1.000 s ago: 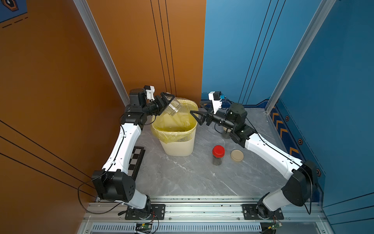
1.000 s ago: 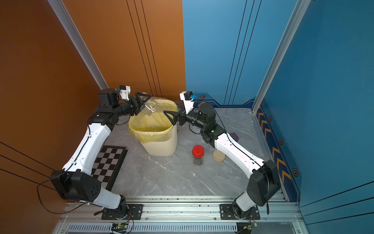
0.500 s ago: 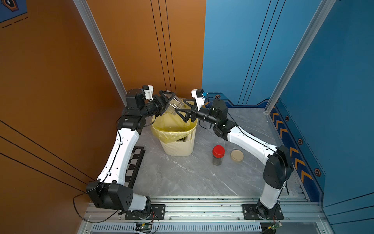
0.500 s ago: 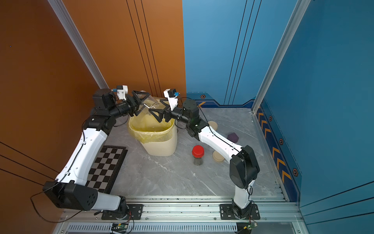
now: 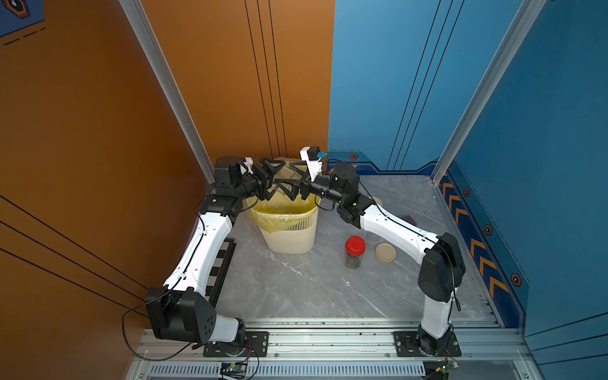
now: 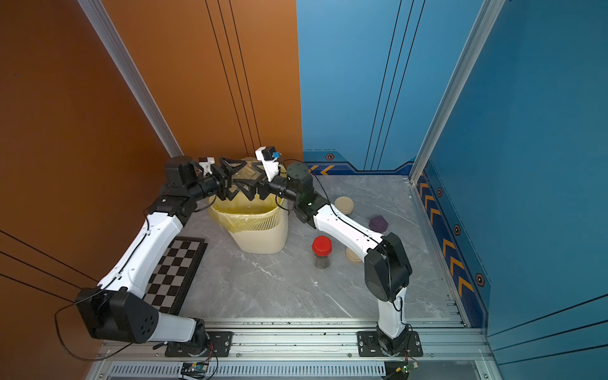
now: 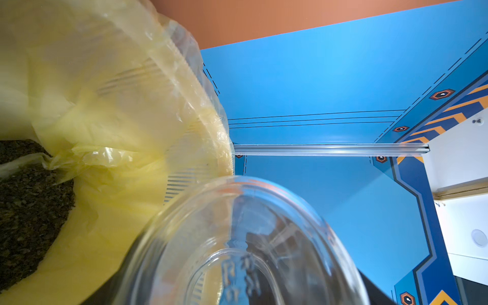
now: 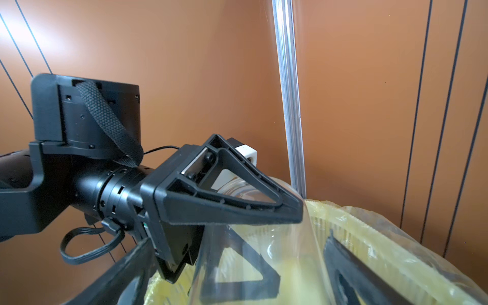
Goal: Empty moldy tea leaves from jars
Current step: Place the jar at the center of the board.
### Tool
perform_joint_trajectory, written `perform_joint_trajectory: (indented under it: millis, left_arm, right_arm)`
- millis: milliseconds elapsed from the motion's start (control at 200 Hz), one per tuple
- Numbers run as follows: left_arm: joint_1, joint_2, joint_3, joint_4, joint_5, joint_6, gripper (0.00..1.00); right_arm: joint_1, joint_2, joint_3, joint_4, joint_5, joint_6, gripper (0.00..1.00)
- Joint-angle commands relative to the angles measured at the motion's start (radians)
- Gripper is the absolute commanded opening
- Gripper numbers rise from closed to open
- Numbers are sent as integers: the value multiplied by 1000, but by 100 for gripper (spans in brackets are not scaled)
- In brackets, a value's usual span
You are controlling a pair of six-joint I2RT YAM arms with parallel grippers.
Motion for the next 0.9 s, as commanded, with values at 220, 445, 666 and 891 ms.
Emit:
perform_joint_trajectory:
  millis: [220,445,666,891]
  left_arm:
    - [51,-64,8,173,12,-111,29]
    - [75,-68,-3,188,52,-124,29]
    - [55,-62,-6,200,62,-131,29]
    - [27,-37,6,202,95,-135,29]
  right_arm:
    - [27,-14,22,-115,61,-97,100]
    - [17,-23,34,-143,47,-76,100]
    - [17,-9,70,-166,28,-78,100]
    - [21,-8,79,-166,26,-75,100]
